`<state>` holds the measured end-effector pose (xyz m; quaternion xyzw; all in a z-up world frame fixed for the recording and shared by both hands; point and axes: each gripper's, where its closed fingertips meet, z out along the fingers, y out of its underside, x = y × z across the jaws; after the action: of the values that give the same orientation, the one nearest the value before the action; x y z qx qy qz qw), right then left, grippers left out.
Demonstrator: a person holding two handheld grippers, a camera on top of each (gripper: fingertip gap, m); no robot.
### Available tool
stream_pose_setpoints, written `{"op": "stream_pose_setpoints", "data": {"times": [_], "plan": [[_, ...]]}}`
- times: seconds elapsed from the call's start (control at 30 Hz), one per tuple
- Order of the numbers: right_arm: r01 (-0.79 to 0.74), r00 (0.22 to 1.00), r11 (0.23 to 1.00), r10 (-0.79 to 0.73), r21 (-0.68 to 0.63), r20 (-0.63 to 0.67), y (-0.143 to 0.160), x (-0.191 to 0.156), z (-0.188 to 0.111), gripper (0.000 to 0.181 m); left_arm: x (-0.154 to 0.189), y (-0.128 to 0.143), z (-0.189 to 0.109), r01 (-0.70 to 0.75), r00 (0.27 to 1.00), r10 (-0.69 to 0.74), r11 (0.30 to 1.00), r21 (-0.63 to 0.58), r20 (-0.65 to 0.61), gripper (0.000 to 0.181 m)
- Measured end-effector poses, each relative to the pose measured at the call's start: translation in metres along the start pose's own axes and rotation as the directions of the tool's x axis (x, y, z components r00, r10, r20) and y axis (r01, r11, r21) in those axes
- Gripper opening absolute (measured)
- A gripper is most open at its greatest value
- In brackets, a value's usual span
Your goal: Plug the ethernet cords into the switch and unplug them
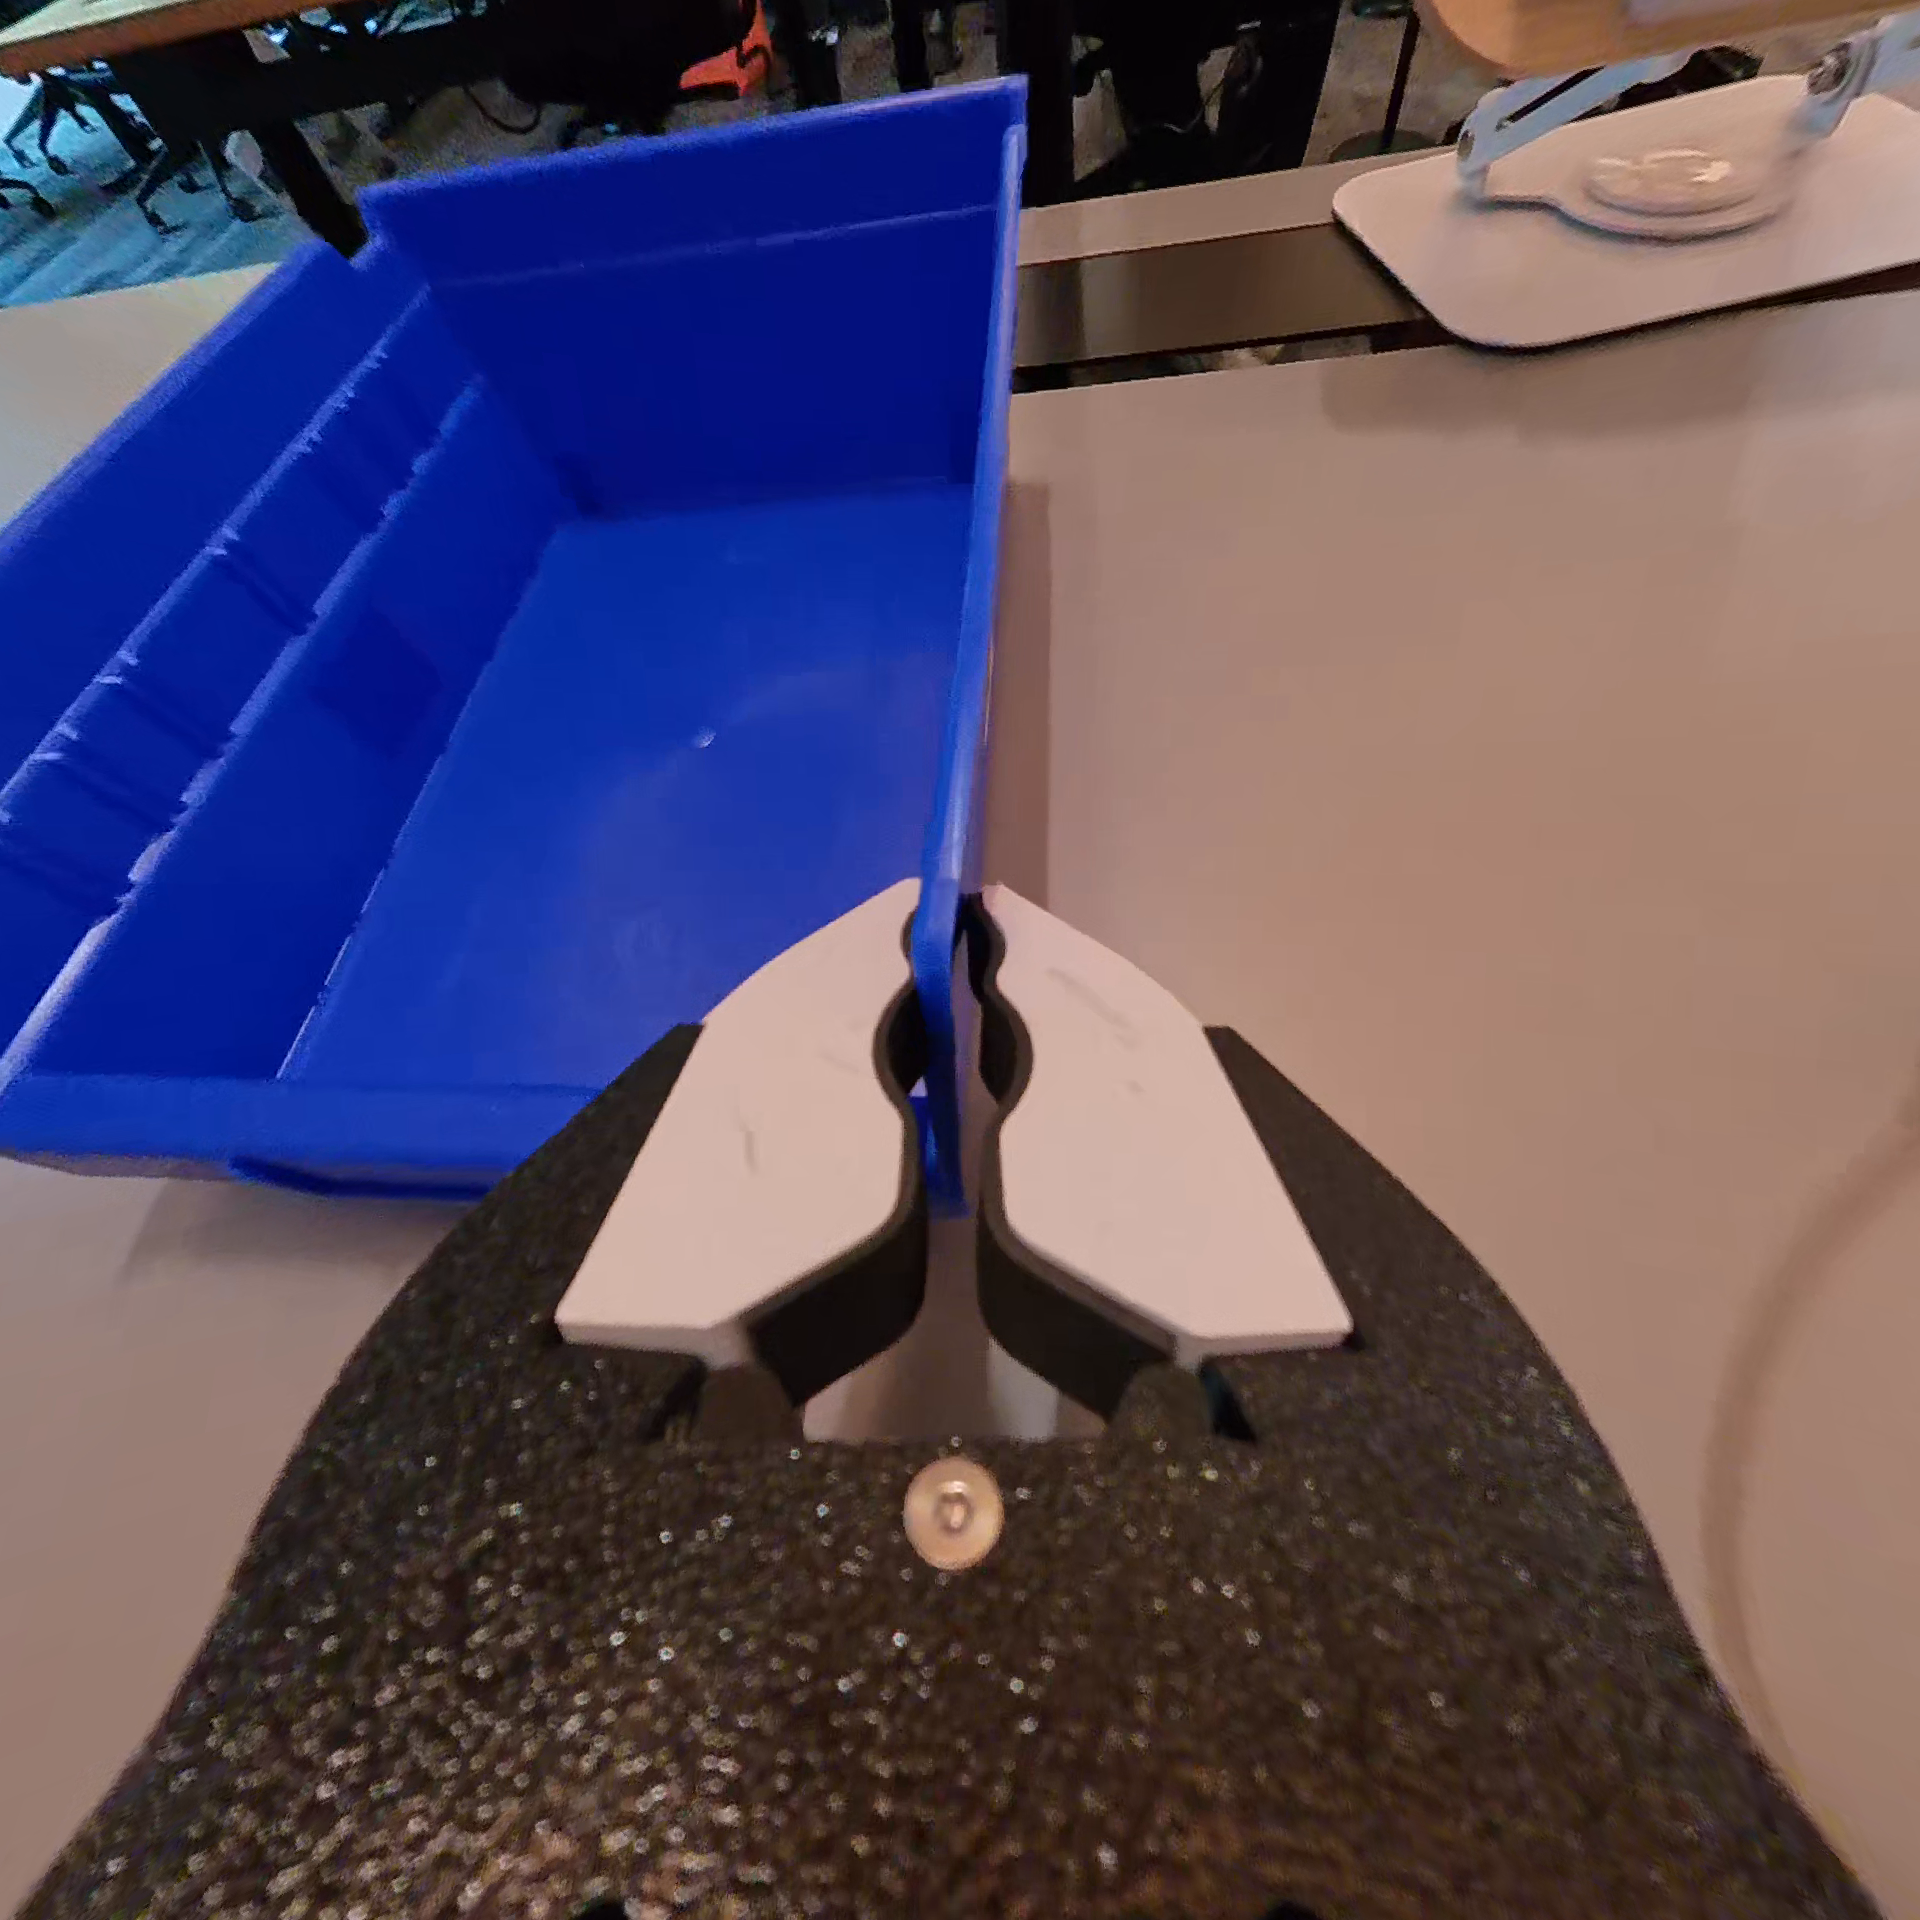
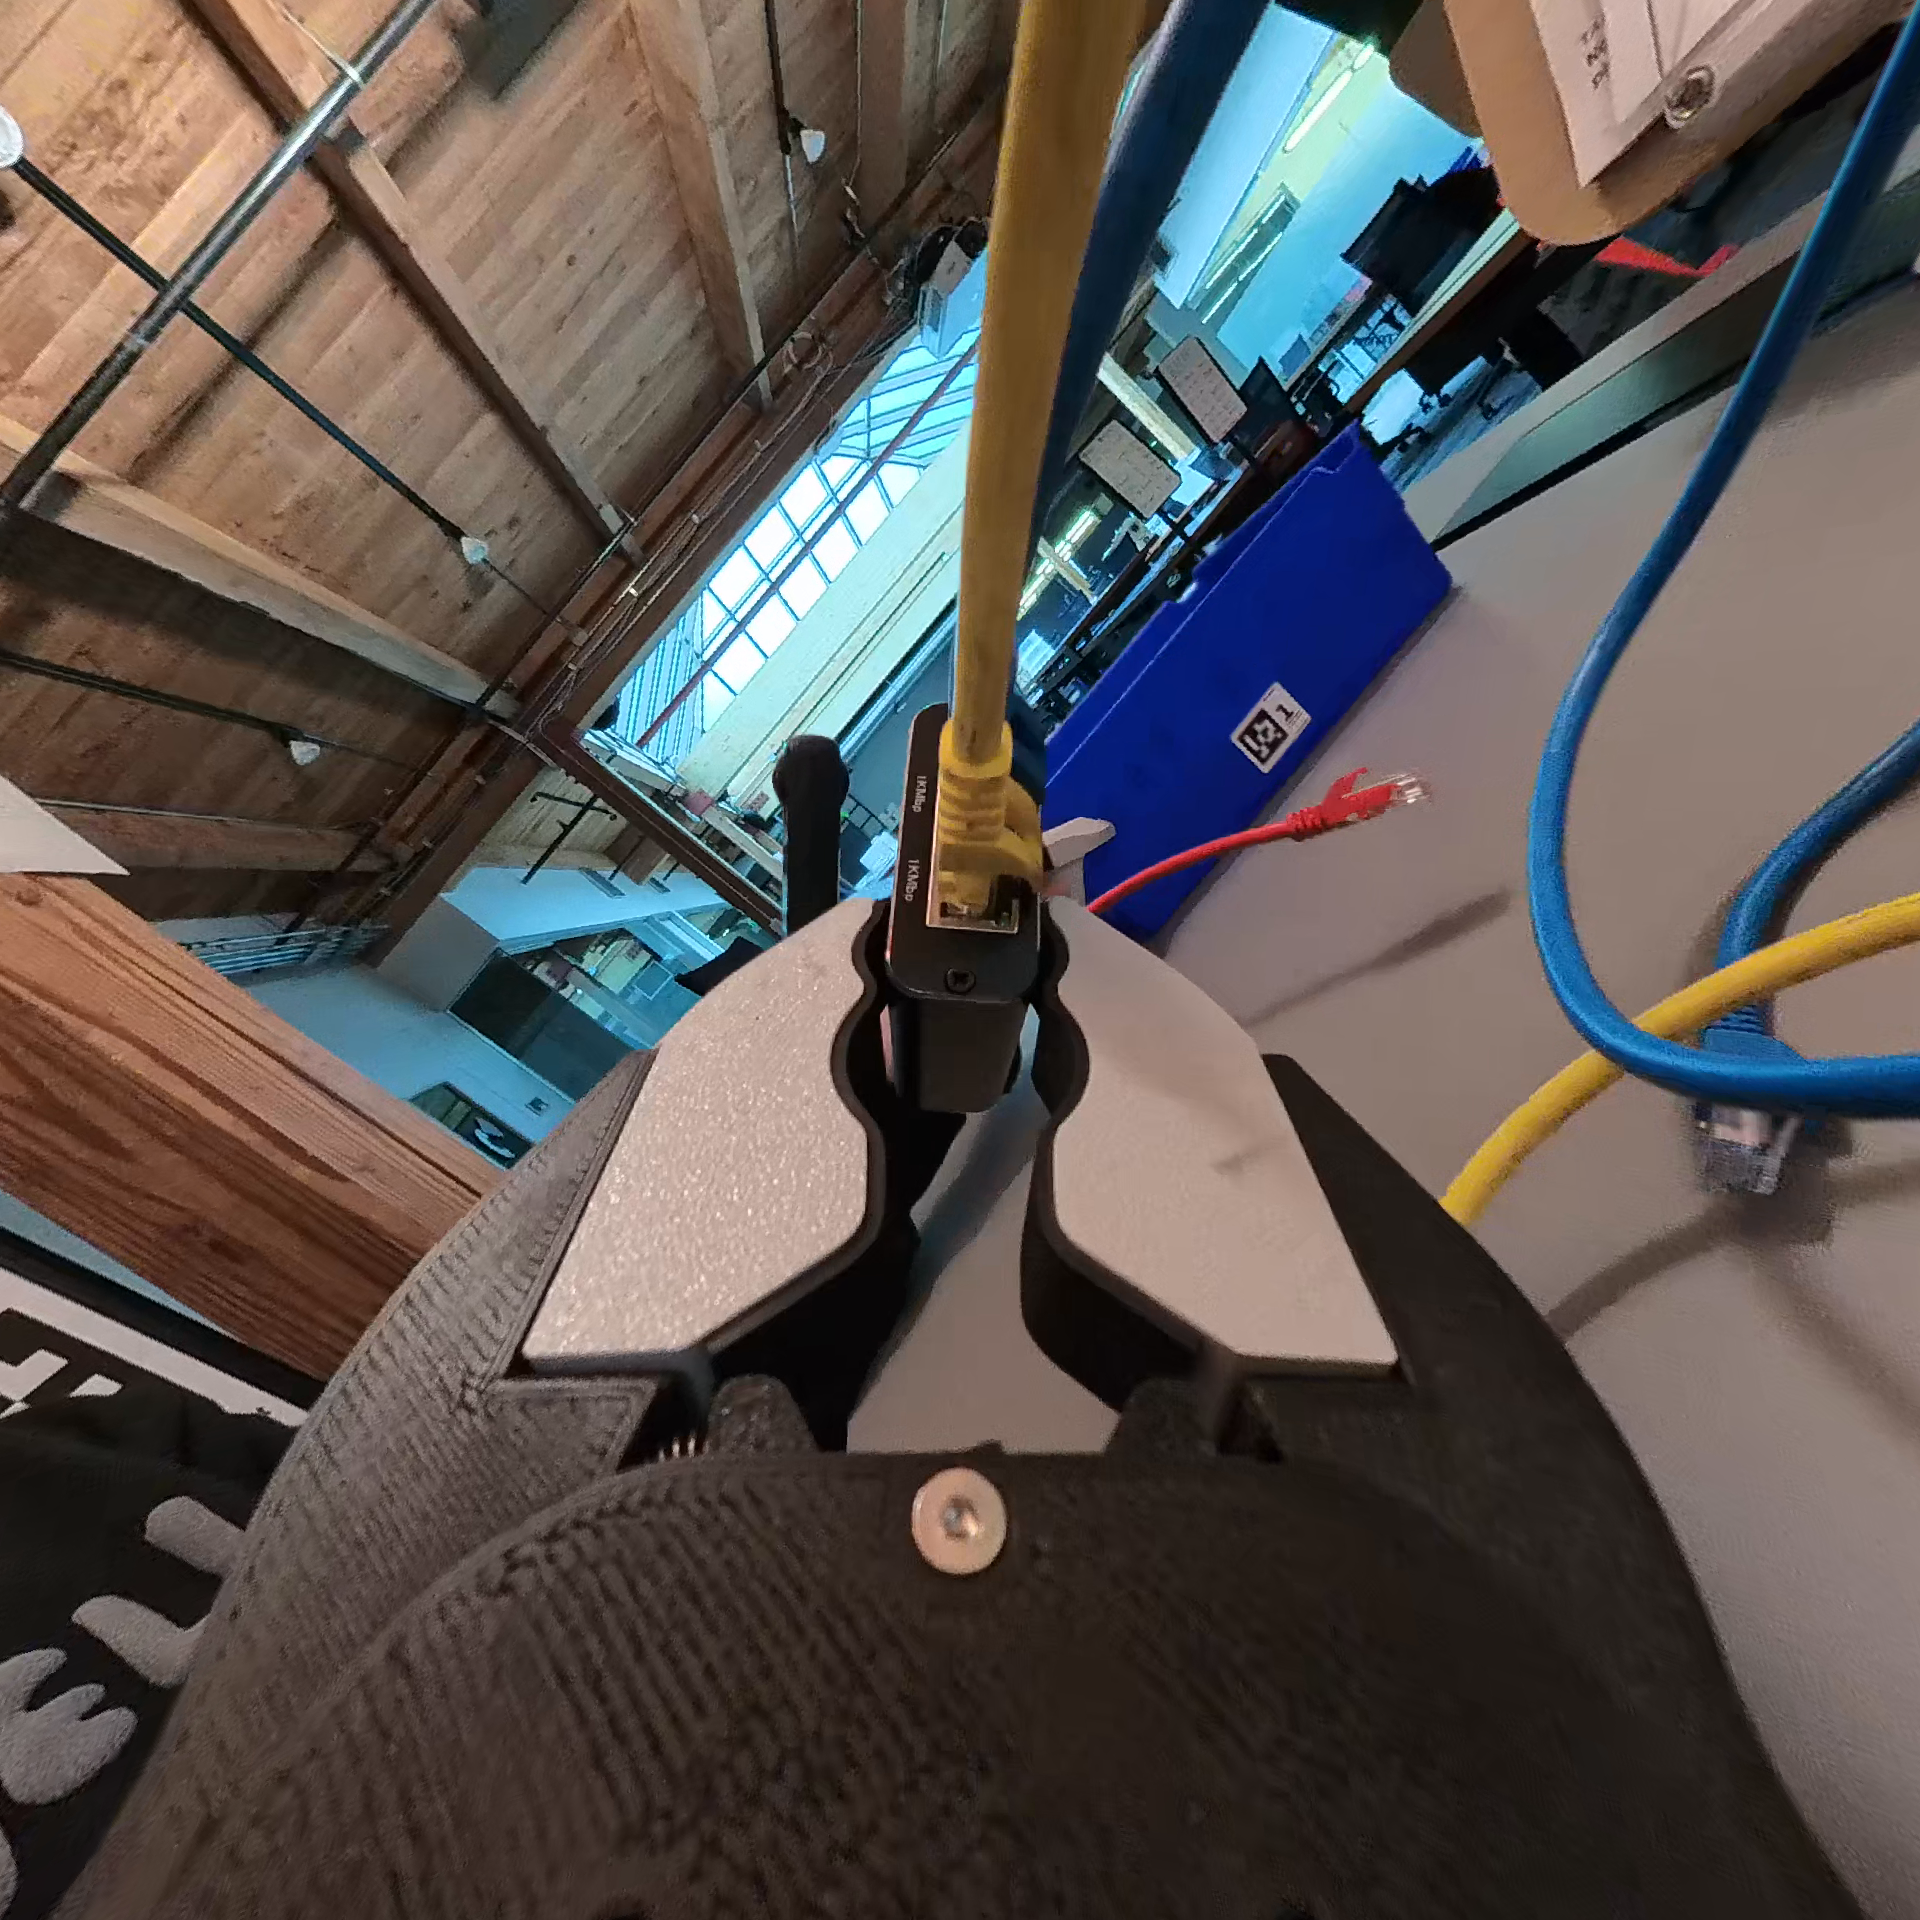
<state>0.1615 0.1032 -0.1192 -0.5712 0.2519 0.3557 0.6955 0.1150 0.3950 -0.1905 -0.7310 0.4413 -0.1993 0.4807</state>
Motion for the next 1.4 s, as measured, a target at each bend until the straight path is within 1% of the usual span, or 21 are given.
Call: {"op": "stream_pose_setpoints", "data": {"times": [0.07,0.13,0.2,0.23,0.27,0.33,0.37,0.4,0.43,0.53,0.57,0.6,0.67,0.77,0.87,0.93,1.03,1.13,1.2,1.27,1.4], "plan": [[0.005,1.0,1.0,-0.005,0.004,-0.003,0.0,-0.002,0.001,0.025,0.004,-0.007,-0.007,0.001,0.999,0.001,1.0,0.03,-0.048,0.016],[0.008,1.0,1.0,-0.008,-0.001,-0.014,-0.001,-0.003,0.0,0.025,0.007,-0.026,-0.026,-0.042,0.996,0.049,0.995,0.094,-0.072,0.036],[0.009,0.999,1.0,-0.008,0.011,-0.034,-0.003,-0.002,-0.002,0.025,0.024,-0.052,-0.059,-0.109,0.978,0.144,0.971,0.213,-0.153,0.045],[0.002,0.999,1.0,-0.001,0.026,-0.042,-0.006,-0.001,-0.003,0.025,0.042,-0.064,-0.08,-0.123,0.953,0.193,0.951,0.284,-0.233,0.046],[-0.015,0.999,0.999,0.018,0.047,-0.048,-0.008,-0.001,-0.003,0.025,0.067,-0.072,-0.103,-0.119,0.905,0.248,0.927,0.355,-0.347,0.047],[-0.072,0.996,0.992,0.076,0.1,-0.036,-0.012,-0.002,-0.002,0.025,0.128,-0.079,-0.157,-0.058,0.725,0.366,0.876,0.479,-0.583,0.057],[-0.114,0.993,0.986,0.116,0.125,-0.013,-0.014,-0.005,-0.001,0.025,0.157,-0.076,-0.183,-0.034,0.621,0.429,0.851,0.523,-0.657,0.059],[-0.157,0.988,0.976,0.157,0.149,0.014,-0.015,-0.008,0.0,0.025,0.18,-0.072,-0.202,-0.028,0.544,0.483,0.827,0.561,-0.686,0.062],[-0.197,0.98,0.966,0.193,0.166,0.04,-0.015,-0.011,0.001,0.025,0.198,-0.068,-0.212,-0.043,0.51,0.531,0.801,0.596,-0.677,0.065],[-0.292,0.956,0.94,0.281,0.177,0.085,-0.011,-0.017,0.004,0.025,0.227,-0.056,-0.207,-0.164,0.536,0.654,0.7,0.695,-0.533,0.071],[-0.318,0.947,0.931,0.305,0.178,0.097,-0.011,-0.02,0.004,0.025,0.233,-0.05,-0.203,-0.201,0.53,0.689,0.668,0.716,-0.495,0.074],[-0.332,0.942,0.928,0.317,0.169,0.11,-0.01,-0.023,0.005,0.025,0.237,-0.044,-0.198,-0.229,0.523,0.714,0.644,0.73,-0.466,0.076],[-0.341,0.939,0.928,0.328,0.148,0.103,-0.008,-0.027,0.005,0.024,0.235,-0.042,-0.186,-0.249,0.553,0.723,0.619,0.745,-0.416,0.078],[-0.303,0.952,0.948,0.297,0.095,0.076,-0.002,-0.031,0.007,0.024,0.23,-0.042,-0.179,-0.191,0.554,0.698,0.637,0.746,-0.454,0.078],[-0.32,0.946,0.943,0.312,0.093,0.091,0.003,-0.034,0.01,0.024,0.232,-0.037,-0.179,-0.113,0.501,0.662,0.689,0.716,-0.557,0.075],[-0.328,0.943,0.943,0.323,0.059,0.083,0.012,-0.031,0.014,0.025,0.234,-0.033,-0.178,-0.096,0.475,0.674,0.679,0.728,-0.566,0.071],[-0.326,0.943,0.945,0.324,0.016,0.082,0.021,-0.03,0.017,0.025,0.23,-0.033,-0.172,-0.074,0.497,0.674,0.66,0.748,-0.546,0.061],[-0.286,0.955,0.957,0.288,-0.048,0.074,0.028,-0.033,0.02,0.025,0.229,-0.029,-0.172,-0.018,0.459,0.664,0.671,0.741,-0.59,0.062],[-0.232,0.968,0.967,0.24,-0.102,0.074,0.032,-0.037,0.021,0.025,0.23,-0.027,-0.172,-0.021,0.444,0.676,0.664,0.747,-0.588,0.065],[-0.228,0.966,0.964,0.241,-0.135,0.09,0.035,-0.042,0.022,0.025,0.231,-0.027,-0.174,-0.028,0.449,0.694,0.64,0.767,-0.563,0.064],[-0.23,0.964,0.964,0.245,-0.135,0.108,0.035,-0.045,0.022,0.025,0.231,-0.029,-0.176,-0.015,0.47,0.705,0.609,0.793,-0.532,0.063]]}}
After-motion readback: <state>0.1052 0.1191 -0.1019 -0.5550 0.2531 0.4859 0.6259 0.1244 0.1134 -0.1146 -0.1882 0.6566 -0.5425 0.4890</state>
